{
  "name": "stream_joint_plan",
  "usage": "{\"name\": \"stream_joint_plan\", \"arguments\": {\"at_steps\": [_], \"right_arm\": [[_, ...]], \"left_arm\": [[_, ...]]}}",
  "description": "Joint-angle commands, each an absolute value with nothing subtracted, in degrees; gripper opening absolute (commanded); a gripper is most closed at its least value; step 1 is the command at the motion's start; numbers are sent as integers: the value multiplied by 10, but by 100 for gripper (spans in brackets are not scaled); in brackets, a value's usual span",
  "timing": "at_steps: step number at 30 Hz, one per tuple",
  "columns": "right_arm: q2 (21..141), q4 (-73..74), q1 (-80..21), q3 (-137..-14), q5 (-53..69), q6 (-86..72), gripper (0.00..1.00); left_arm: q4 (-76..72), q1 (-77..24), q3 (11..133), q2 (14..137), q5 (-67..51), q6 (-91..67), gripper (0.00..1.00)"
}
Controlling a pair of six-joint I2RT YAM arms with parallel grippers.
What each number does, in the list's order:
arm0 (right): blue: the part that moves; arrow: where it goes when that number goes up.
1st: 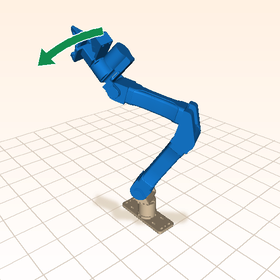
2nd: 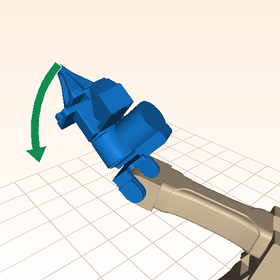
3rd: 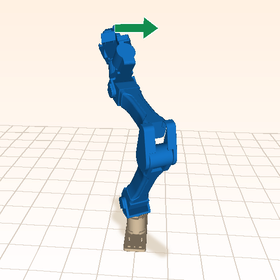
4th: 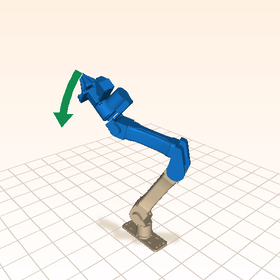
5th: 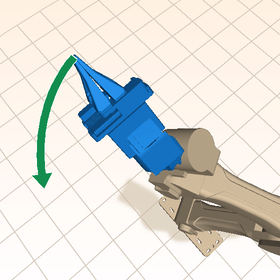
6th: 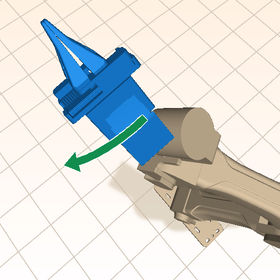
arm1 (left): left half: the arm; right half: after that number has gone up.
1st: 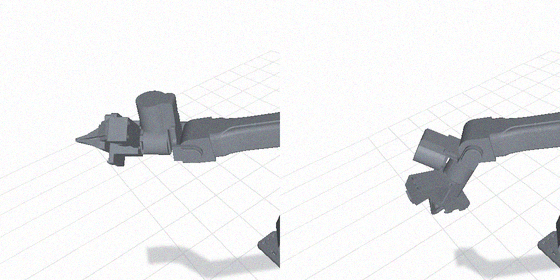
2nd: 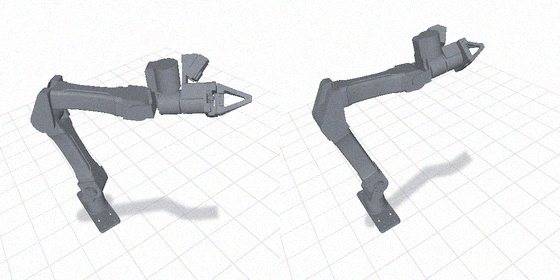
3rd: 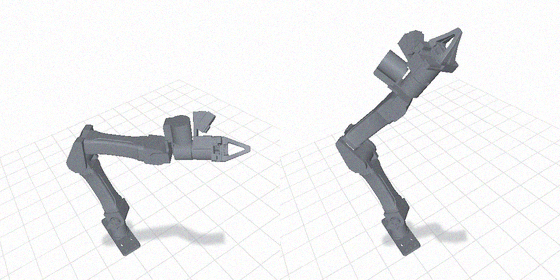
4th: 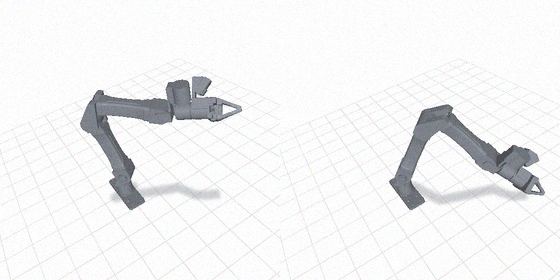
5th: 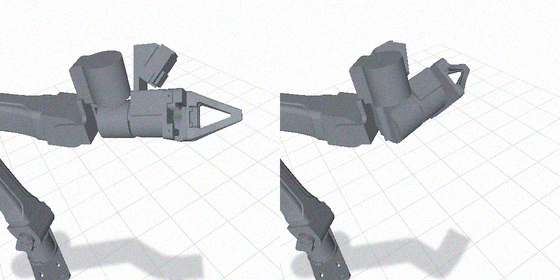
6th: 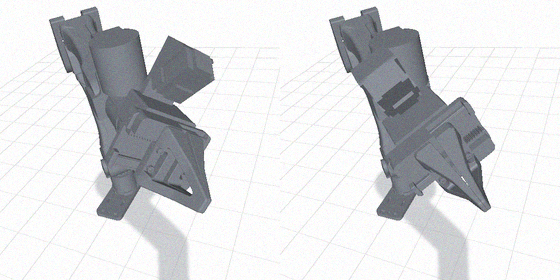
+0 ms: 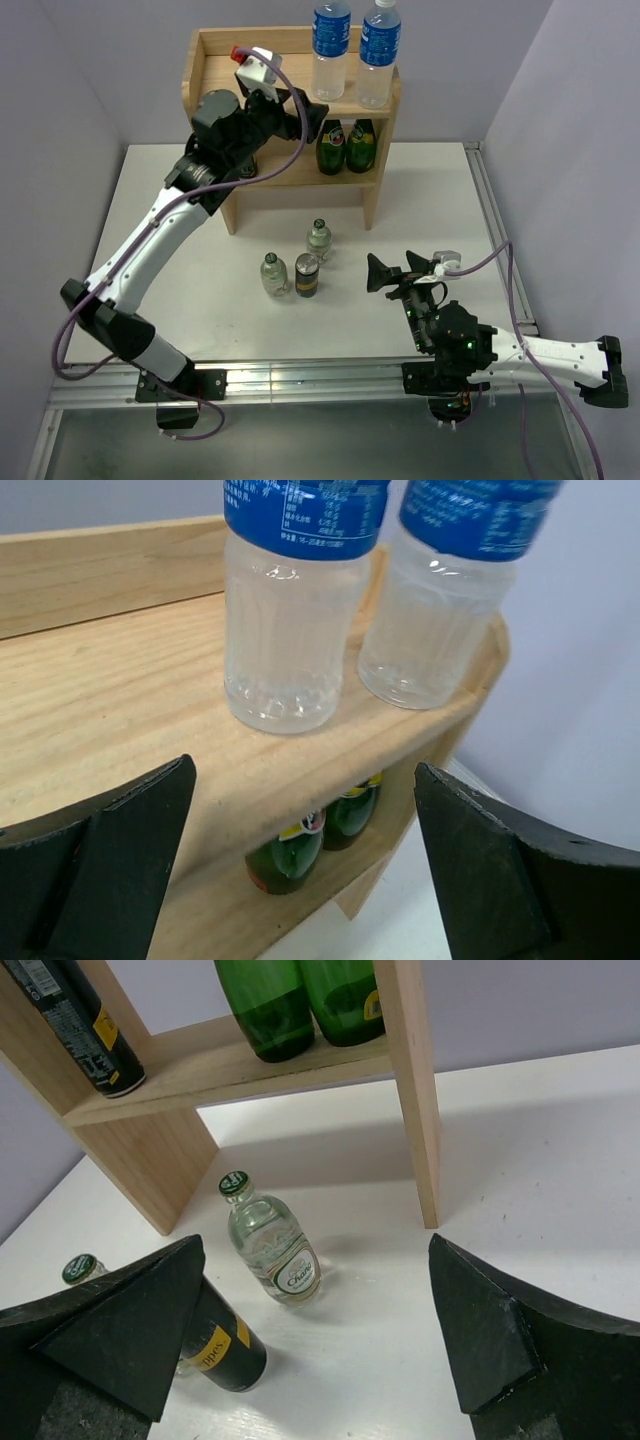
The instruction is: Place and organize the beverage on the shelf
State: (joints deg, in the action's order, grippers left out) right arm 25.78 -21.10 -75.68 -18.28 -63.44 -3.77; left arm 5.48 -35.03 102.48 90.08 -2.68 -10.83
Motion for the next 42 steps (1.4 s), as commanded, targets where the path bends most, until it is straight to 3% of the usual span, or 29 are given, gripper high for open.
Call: {"name": "stream_joint_plan", "arguments": {"at_steps": [1, 10, 17, 22, 29, 42], "right_arm": [[263, -237, -752, -175, -633, -44, 100], [277, -254, -752, -169, -628, -42, 100], [294, -258, -751, -171, -621, -44, 100], [294, -253, -751, -168, -618, -48, 100], [300, -250, -748, -169, -619, -53, 100], [300, -248, -742, -162, -616, -59, 100]], "left_arm": [[47, -356, 993, 836, -23, -112, 98], [79, -398, 786, 656, -3, -128, 99], [-40, -453, 426, 464, 88, -214, 97], [-100, -497, 271, 406, 168, -269, 96], [-149, -598, 226, 461, 297, -275, 96], [-153, -642, 197, 448, 419, -289, 94]]}}
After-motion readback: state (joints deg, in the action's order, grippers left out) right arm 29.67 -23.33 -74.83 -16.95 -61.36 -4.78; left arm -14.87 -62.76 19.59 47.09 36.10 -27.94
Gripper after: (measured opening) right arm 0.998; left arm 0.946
